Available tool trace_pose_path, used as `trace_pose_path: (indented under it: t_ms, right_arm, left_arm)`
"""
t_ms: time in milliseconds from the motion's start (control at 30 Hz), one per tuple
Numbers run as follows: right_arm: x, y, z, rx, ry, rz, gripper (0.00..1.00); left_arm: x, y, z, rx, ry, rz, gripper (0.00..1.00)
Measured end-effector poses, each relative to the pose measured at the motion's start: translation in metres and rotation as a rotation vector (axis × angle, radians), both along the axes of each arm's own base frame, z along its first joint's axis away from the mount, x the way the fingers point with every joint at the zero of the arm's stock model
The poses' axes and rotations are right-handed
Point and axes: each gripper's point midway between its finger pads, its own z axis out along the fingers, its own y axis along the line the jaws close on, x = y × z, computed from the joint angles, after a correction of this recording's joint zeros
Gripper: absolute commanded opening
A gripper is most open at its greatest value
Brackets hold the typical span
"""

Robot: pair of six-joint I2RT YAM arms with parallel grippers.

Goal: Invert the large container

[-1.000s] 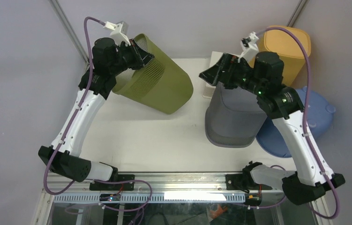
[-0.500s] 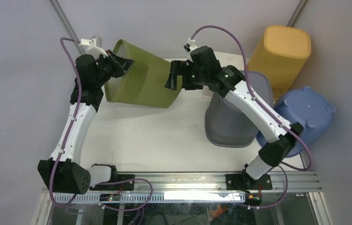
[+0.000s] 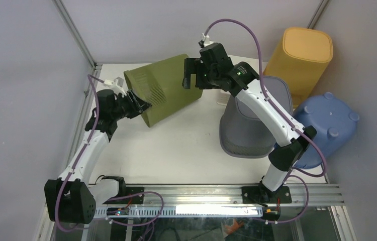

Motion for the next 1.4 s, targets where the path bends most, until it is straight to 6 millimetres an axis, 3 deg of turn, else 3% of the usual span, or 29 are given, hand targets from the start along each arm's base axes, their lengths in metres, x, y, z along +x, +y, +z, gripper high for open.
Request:
trace_pose_path:
  t_ms: [33, 100, 200, 300, 367, 500, 633, 700, 800, 900, 1033, 1200, 1267, 1400]
  right_arm:
    - [0.002, 0.000, 0.000, -0.002, -0.001, -0.001, 0.99]
    - [0.004, 0.000, -0.002, -0.008, 0.000, -0.001, 1.00]
    - [0.012, 0.002, -0.005, -0.019, -0.003, -0.003, 0.99]
    - [0.023, 0.001, -0.004, -0.030, -0.012, -0.006, 0.99]
    - [0.034, -0.002, -0.001, -0.033, -0.023, -0.013, 0.99]
    - [0.059, -0.010, 0.004, -0.040, -0.045, -0.033, 0.99]
    - [0.083, -0.010, 0.005, -0.044, -0.066, -0.038, 0.99]
    - [0.087, -0.007, -0.001, -0.048, -0.057, -0.027, 0.99]
    - [0.085, -0.002, -0.008, -0.049, -0.037, -0.004, 0.99]
    - [0.082, 0.002, -0.009, -0.042, -0.029, 0.013, 0.99]
    - [0.078, 0.002, -0.018, -0.052, -0.008, 0.024, 0.99]
    - [0.076, 0.000, -0.030, -0.071, 0.017, 0.030, 0.99]
    - [0.075, -0.001, -0.031, -0.076, 0.019, 0.032, 0.99]
    - [0.070, -0.007, -0.033, -0.093, 0.025, 0.031, 0.99]
  left_arm:
    - [-0.005, 0.000, -0.016, -0.001, 0.053, 0.001, 0.40]
    - [-0.011, 0.001, -0.029, 0.004, 0.103, 0.006, 0.44]
    - [-0.012, 0.005, -0.034, 0.016, 0.126, 0.026, 0.50]
    - [-0.015, 0.008, -0.034, 0.028, 0.143, 0.046, 0.61]
    - [-0.014, 0.011, -0.025, 0.035, 0.133, 0.061, 0.68]
    - [-0.011, 0.013, 0.016, 0.037, 0.051, 0.073, 0.83]
    - [-0.005, 0.016, 0.057, 0.031, -0.043, 0.093, 0.88]
    - [-0.001, 0.019, 0.066, 0.036, -0.062, 0.116, 0.91]
    - [0.010, 0.024, 0.062, 0.046, -0.042, 0.156, 0.91]
    - [0.020, 0.028, 0.046, 0.049, 0.011, 0.189, 0.81]
    - [0.029, 0.026, 0.032, 0.026, 0.060, 0.198, 0.49]
    - [0.033, 0.019, 0.032, 0.004, 0.057, 0.167, 0.21]
    - [0.031, 0.017, 0.031, 0.015, 0.053, 0.143, 0.04]
    - [0.023, 0.008, 0.029, 0.024, 0.051, 0.062, 0.00]
